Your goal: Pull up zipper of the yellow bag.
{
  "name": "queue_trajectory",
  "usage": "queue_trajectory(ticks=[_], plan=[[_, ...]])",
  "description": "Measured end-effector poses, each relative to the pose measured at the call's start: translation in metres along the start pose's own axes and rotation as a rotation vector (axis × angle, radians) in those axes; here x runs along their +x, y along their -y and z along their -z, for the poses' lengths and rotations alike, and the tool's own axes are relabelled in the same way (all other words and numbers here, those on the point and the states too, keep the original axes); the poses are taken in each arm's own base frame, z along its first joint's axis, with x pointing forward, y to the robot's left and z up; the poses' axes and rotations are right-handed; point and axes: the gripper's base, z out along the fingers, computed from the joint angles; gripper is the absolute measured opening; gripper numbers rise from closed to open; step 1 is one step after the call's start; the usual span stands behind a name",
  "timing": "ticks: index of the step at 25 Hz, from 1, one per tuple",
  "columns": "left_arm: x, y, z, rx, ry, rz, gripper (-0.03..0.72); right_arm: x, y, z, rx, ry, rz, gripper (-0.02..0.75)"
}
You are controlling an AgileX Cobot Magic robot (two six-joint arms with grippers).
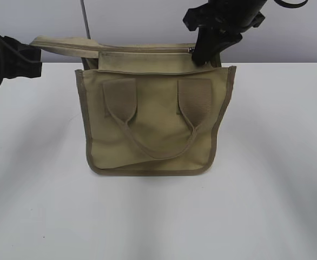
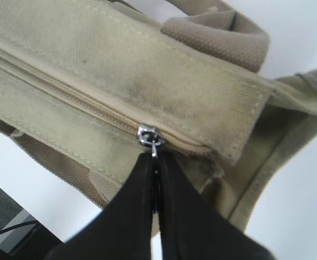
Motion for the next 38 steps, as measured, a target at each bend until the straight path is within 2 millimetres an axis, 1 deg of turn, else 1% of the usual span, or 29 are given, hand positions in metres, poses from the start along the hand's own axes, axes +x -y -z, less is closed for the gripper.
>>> queue_trajectory(ticks=[15, 18, 21, 22, 24, 25, 26, 27, 28, 29, 30, 32, 33, 34, 35, 38], plan=[[-0.001, 0.001, 0.000, 0.005, 0.009, 0.000, 0.024, 0.003, 0.010, 0.003, 0.108, -0.024, -0.052, -0.013], [-0.001, 0.001, 0.000, 0.006, 0.010, -0.001, 0.024, 0.003, 0.011, 0.004, 0.116, -0.023, -0.055, 0.011], [0.000, 0.000, 0.000, 0.000, 0.000, 0.000, 0.024, 0.004, 0.015, 0.005, 0.159, -0.031, -0.048, 0.083], [0.000, 0.000, 0.000, -0.002, -0.004, 0.000, 0.024, 0.005, 0.017, 0.006, 0.173, -0.033, -0.045, 0.132], [0.001, -0.001, 0.000, -0.006, -0.010, 0.002, 0.027, 0.005, 0.018, 0.010, 0.182, -0.027, -0.047, 0.259], [0.001, -0.001, 0.000, -0.006, -0.011, 0.002, 0.041, 0.005, 0.017, 0.013, 0.184, -0.021, -0.044, 0.341], [0.001, -0.001, 0.000, -0.007, -0.012, 0.002, 0.066, 0.006, 0.016, 0.017, 0.186, -0.012, -0.041, 0.419], [0.001, -0.001, 0.000, -0.007, -0.013, 0.002, 0.109, 0.006, 0.013, 0.023, 0.188, 0.001, -0.037, 0.475], [0.001, -0.001, 0.000, -0.008, -0.016, 0.002, 0.197, 0.007, 0.011, 0.030, 0.190, 0.016, -0.031, 0.524], [0.002, -0.001, 0.000, -0.011, -0.021, 0.003, 0.273, 0.007, 0.009, 0.036, 0.192, 0.029, -0.027, 0.551], [0.003, -0.002, 0.000, -0.016, -0.031, 0.003, 0.371, 0.008, 0.006, 0.044, 0.195, 0.048, -0.021, 0.566], [0.005, -0.003, 0.002, -0.031, -0.057, 0.004, 0.529, 0.010, 0.000, 0.060, 0.201, 0.084, -0.009, 0.577], [0.005, -0.004, 0.005, -0.045, -0.071, 0.005, 0.582, 0.012, -0.003, 0.069, 0.204, 0.105, -0.002, 0.580], [0.006, -0.006, 0.008, -0.066, -0.100, 0.007, 0.611, 0.014, -0.007, 0.078, 0.208, 0.126, 0.007, 0.581], [0.005, -0.008, 0.014, -0.086, -0.117, 0.018, 0.622, 0.015, -0.010, 0.086, 0.211, 0.145, 0.015, 0.581], [0.000, -0.012, 0.035, -0.143, -0.149, 0.054, 0.620, 0.024, -0.022, 0.118, 0.223, 0.220, 0.036, 0.582]])
